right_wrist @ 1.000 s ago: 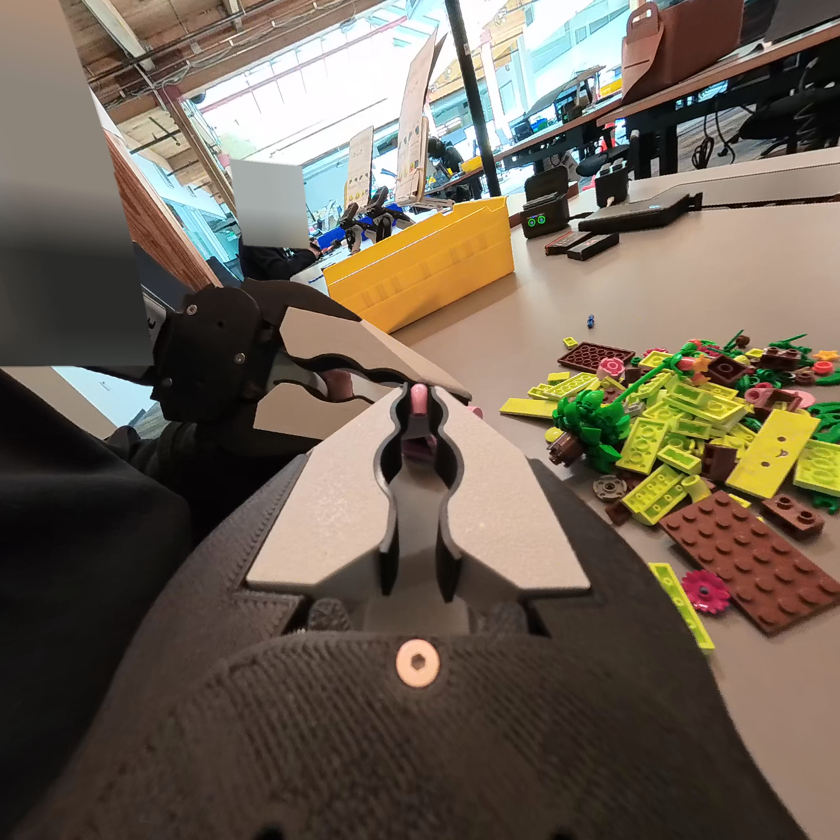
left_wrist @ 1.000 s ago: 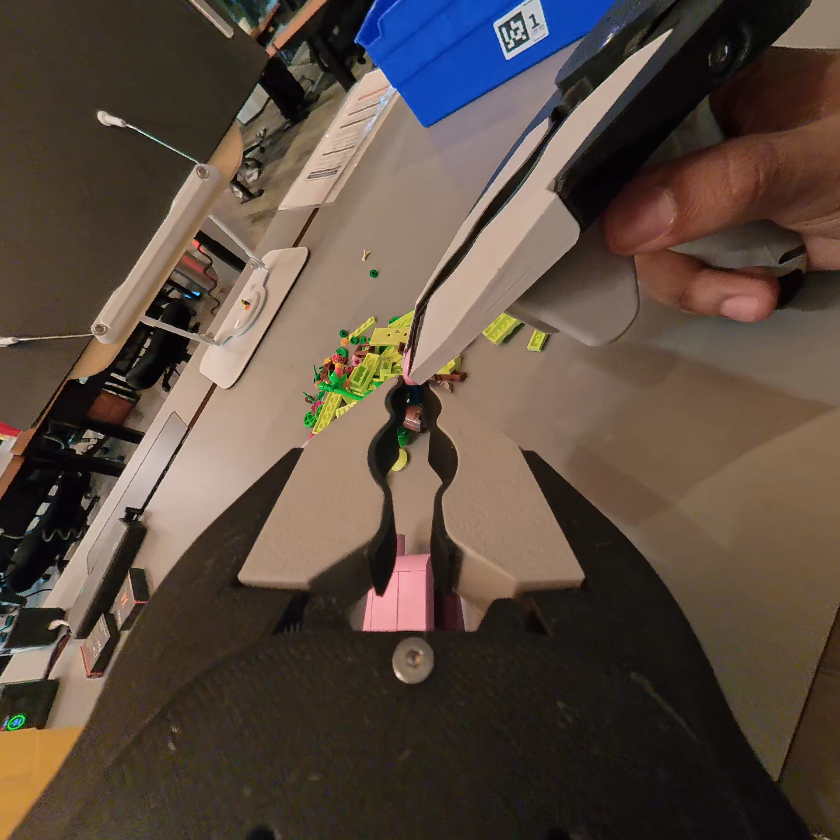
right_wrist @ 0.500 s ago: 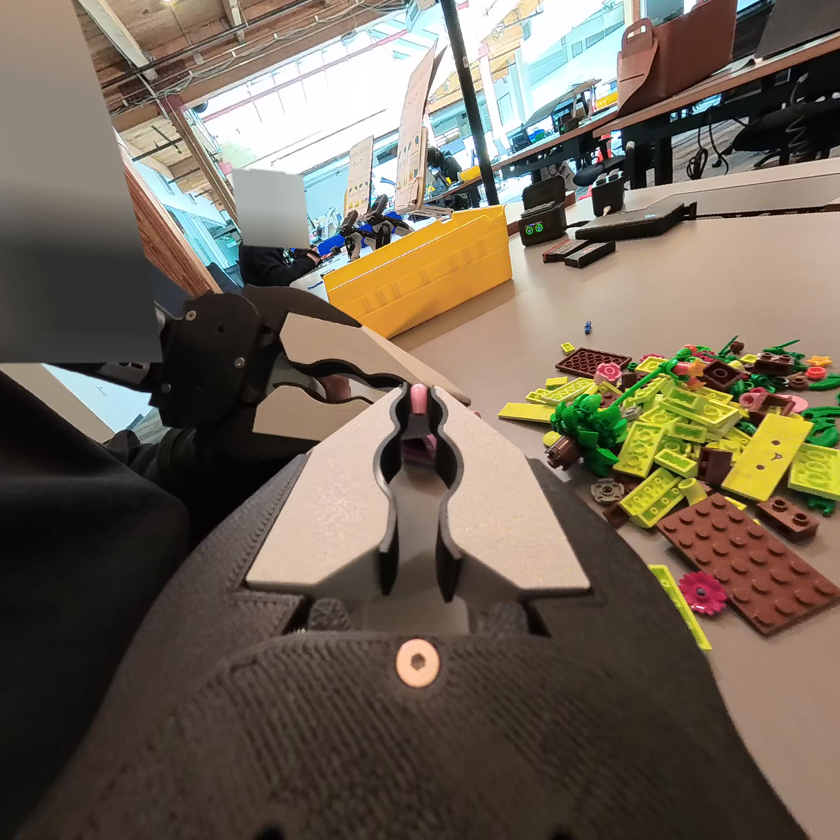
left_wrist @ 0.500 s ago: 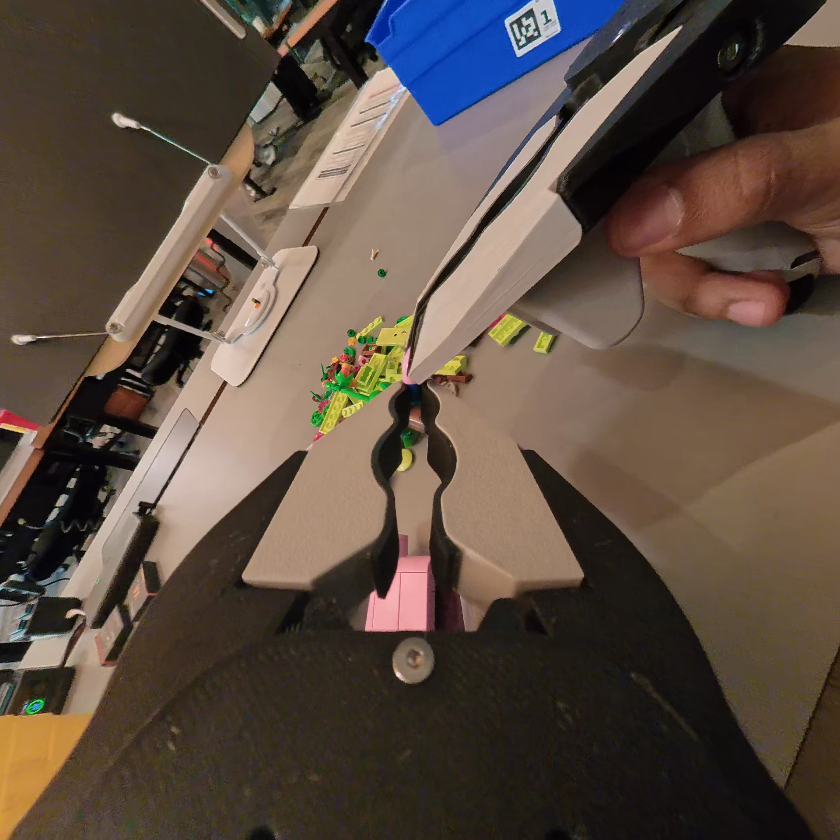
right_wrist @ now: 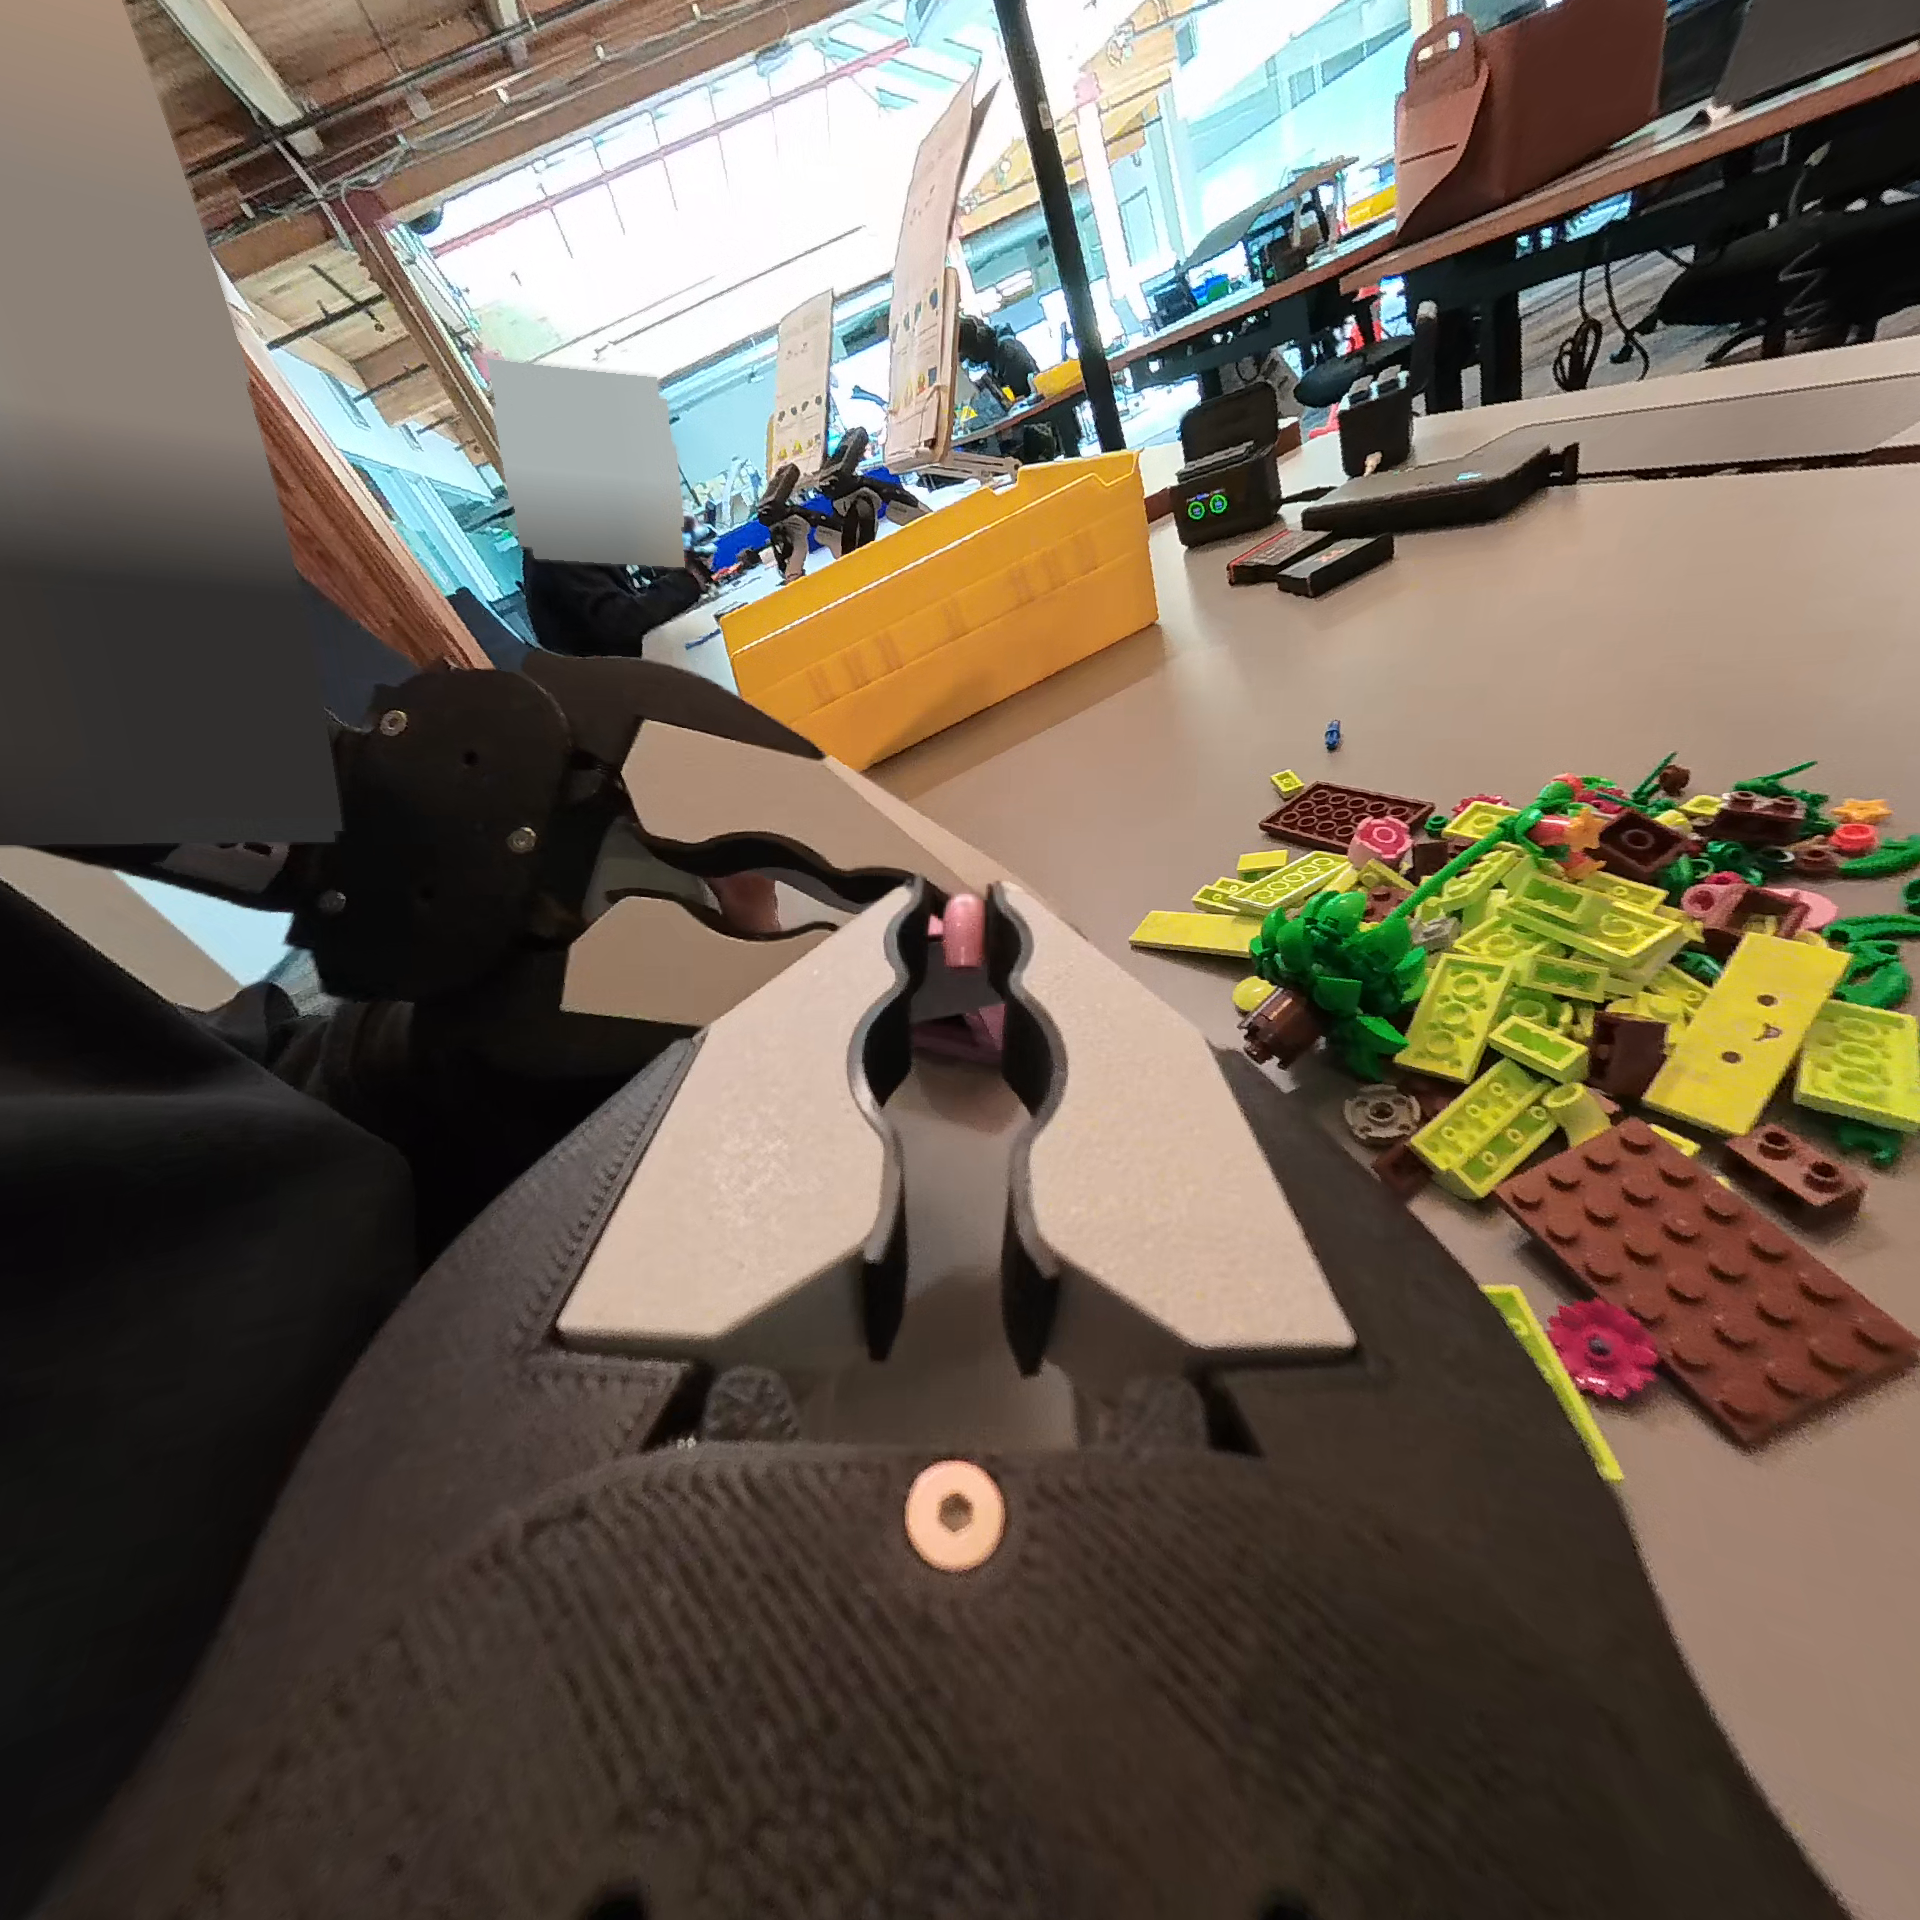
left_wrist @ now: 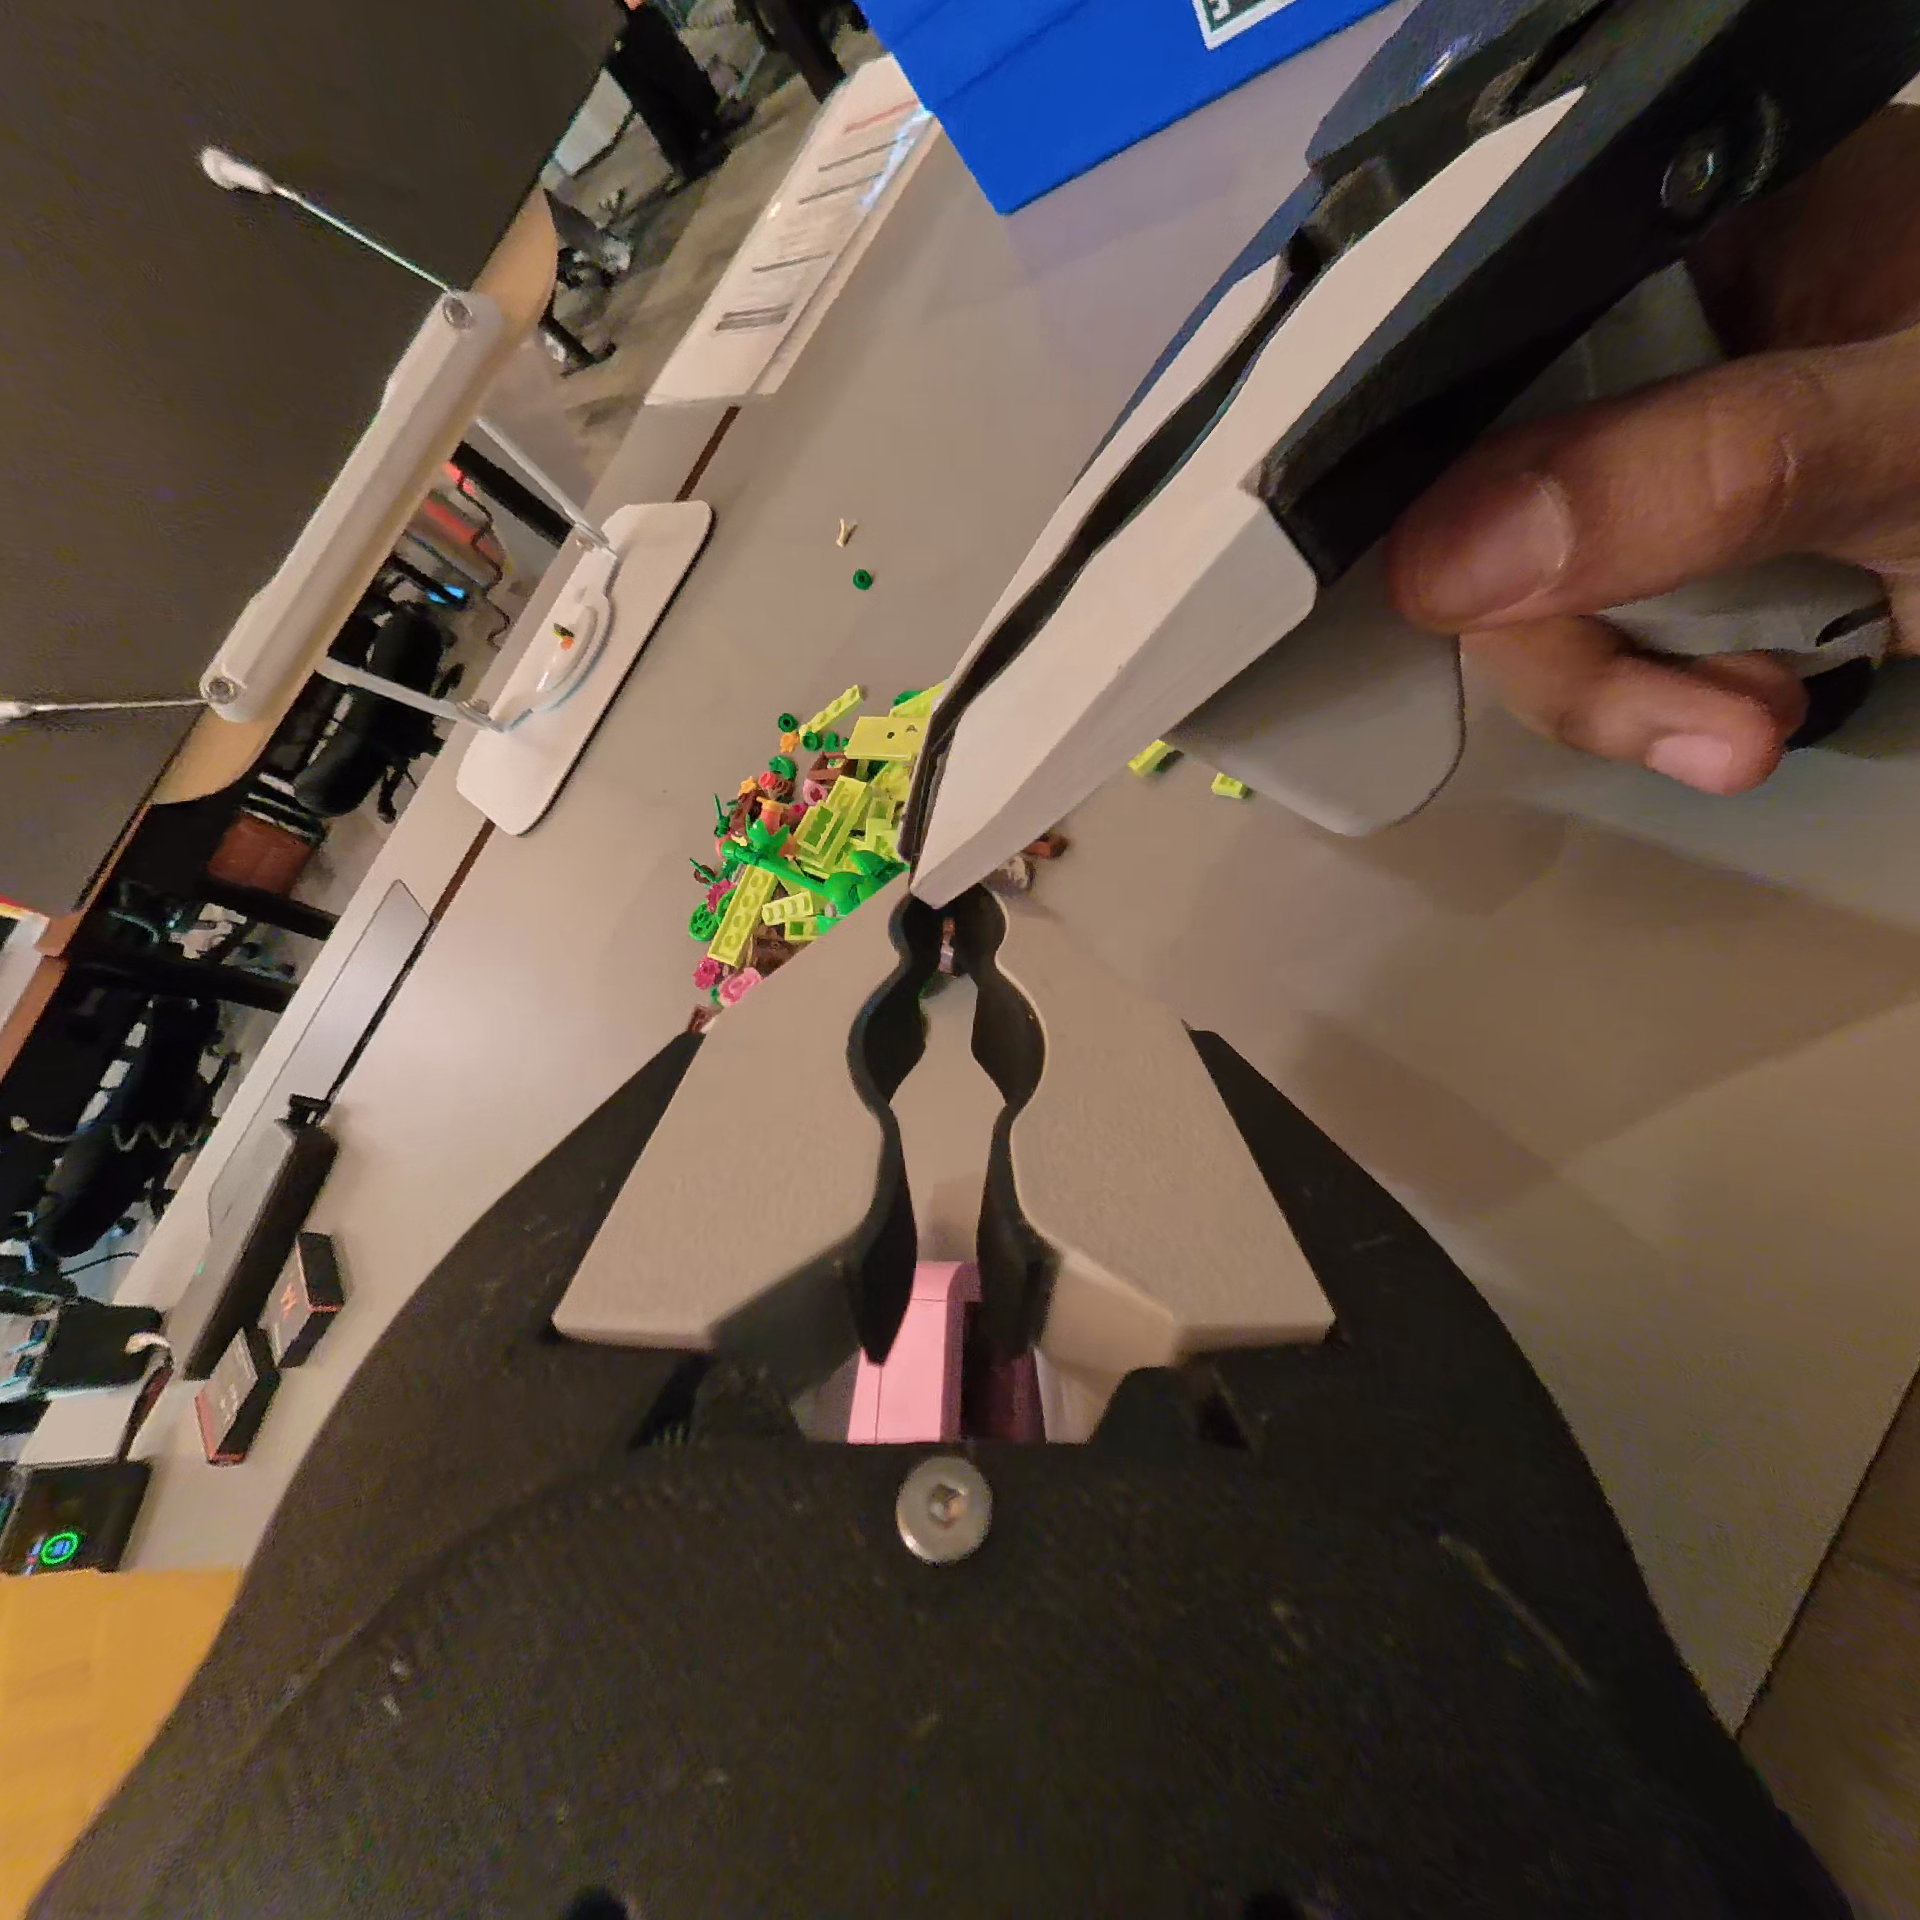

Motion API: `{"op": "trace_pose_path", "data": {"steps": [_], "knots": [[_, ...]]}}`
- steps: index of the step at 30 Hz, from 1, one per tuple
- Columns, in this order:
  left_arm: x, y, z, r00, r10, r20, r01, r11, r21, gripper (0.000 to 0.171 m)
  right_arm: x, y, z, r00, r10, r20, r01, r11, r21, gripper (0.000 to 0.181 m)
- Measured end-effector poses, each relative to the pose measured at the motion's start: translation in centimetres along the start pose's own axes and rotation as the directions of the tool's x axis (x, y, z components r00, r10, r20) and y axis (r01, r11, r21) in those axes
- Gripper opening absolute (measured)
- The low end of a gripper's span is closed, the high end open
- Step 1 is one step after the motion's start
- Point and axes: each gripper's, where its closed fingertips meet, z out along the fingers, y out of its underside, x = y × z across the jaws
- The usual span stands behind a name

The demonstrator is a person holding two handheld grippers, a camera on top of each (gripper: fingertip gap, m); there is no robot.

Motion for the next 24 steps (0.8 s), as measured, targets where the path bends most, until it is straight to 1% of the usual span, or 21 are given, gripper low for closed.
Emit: {"op": "trace_pose_path", "data": {"steps": [5, 7, 8, 9, 10, 11, 12, 13, 14, 15, 17, 18, 19, 20, 22, 23, 24], "knots": [[0.5, 0.5, 0.0, 0.991, -0.105, -0.078, 0.101, 0.994, -0.051, 0.000, 0.2, 0.4, 0.2, 1.000, 0.023, -0.003, -0.023, 0.999, -0.029, 0.004], [1.0, 0.2, -0.2, 0.969, -0.192, -0.154, 0.186, 0.981, -0.051, 0.001, 0.1, 0.4, 0.0, 0.998, 0.062, 0.030, -0.061, 0.998, -0.033, 0.004], [1.3, -0.2, -0.6, 0.939, -0.262, -0.223, 0.260, 0.965, -0.039, 0.001, -0.2, 0.3, -0.2, 0.994, 0.087, 0.072, -0.085, 0.996, -0.025, 0.004], [1.7, -0.9, -1.0, 0.889, -0.336, -0.311, 0.345, 0.938, -0.028, 0.001, -0.6, 0.0, -0.5, 0.987, 0.102, 0.121, -0.101, 0.995, -0.015, 0.003], [2.1, -1.5, -1.5, 0.824, -0.398, -0.403, 0.423, 0.906, -0.029, 0.001, -1.1, -0.3, -0.8, 0.983, 0.094, 0.161, -0.094, 0.996, -0.010, 0.004], [2.6, -2.1, -2.0, 0.750, -0.440, -0.494, 0.487, 0.873, -0.038, 0.001, -1.5, -0.5, -1.1, 0.978, 0.076, 0.195, -0.075, 0.997, -0.012, 0.004], [3.2, -2.7, -2.7, 0.648, -0.473, -0.597, 0.549, 0.833, -0.065, 0.001, -2.1, -0.6, -1.5, 0.968, 0.070, 0.242, -0.067, 0.998, -0.023, 0.004], [3.9, -3.6, -3.8, 0.498, -0.504, -0.706, 0.618, 0.777, -0.118, 0.001, -2.8, -0.7, -1.9, 0.946, 0.082, 0.312, -0.075, 0.997, -0.034, 0.004], [4.2, -4.6, -5.1, 0.334, -0.514, -0.790, 0.670, 0.719, -0.184, 0.001, -3.8, -1.0, -2.4, 0.916, 0.100, 0.389, -0.092, 0.995, -0.038, 0.004], [4.6, -5.3, -6.3, 0.188, -0.504, -0.843, 0.694, 0.675, -0.250, 0.001, -4.7, -1.3, -2.8, 0.881, 0.118, 0.458, -0.111, 0.993, -0.042, 0.004], [4.9, -6.5, -8.1, -0.059, -0.466, -0.883, 0.715, 0.597, -0.363, 0.001, -6.1, -1.8, -3.5, 0.818, 0.137, 0.559, -0.137, 0.990, -0.042, 0.004], [4.9, -7.4, -9.3, -0.205, -0.419, -0.885, 0.716, 0.552, -0.427, 0.002, -7.0, -2.2, -3.9, 0.771, 0.152, 0.618, -0.168, 0.985, -0.033, 0.004], [4.8, -8.2, -10.2, -0.315, -0.372, -0.873, 0.717, 0.510, -0.476, 0.002, -7.8, -2.7, -4.3, 0.729, 0.158, 0.666, -0.196, 0.981, -0.018, 0.004], [4.8, -8.8, -10.9, -0.401, -0.318, -0.859, 0.711, 0.483, -0.511, 0.002, -8.3, -3.1, -4.6, 0.697, 0.155, 0.700, -0.213, 0.977, -0.005, 0.004], [4.2, -9.6, -11.6, -0.528, -0.222, -0.819, 0.711, 0.412, -0.570, 0.003, -8.9, -3.8, -5.0, 0.656, 0.148, 0.740, -0.246, 0.969, 0.023, 0.004], [4.0, -9.9, -11.6, -0.562, -0.189, -0.805, 0.715, 0.377, -0.588, 0.002, -8.8, -4.1, -5.1, 0.644, 0.154, 0.749, -0.270, 0.962, 0.034, 0.004], [3.6, -9.9, -11.1, -0.571, -0.190, -0.799, 0.728, 0.332, -0.600, 0.002, -8.5, -4.3, -5.0, 0.654, 0.157, 0.741, -0.284, 0.958, 0.048, 0.004]]}}
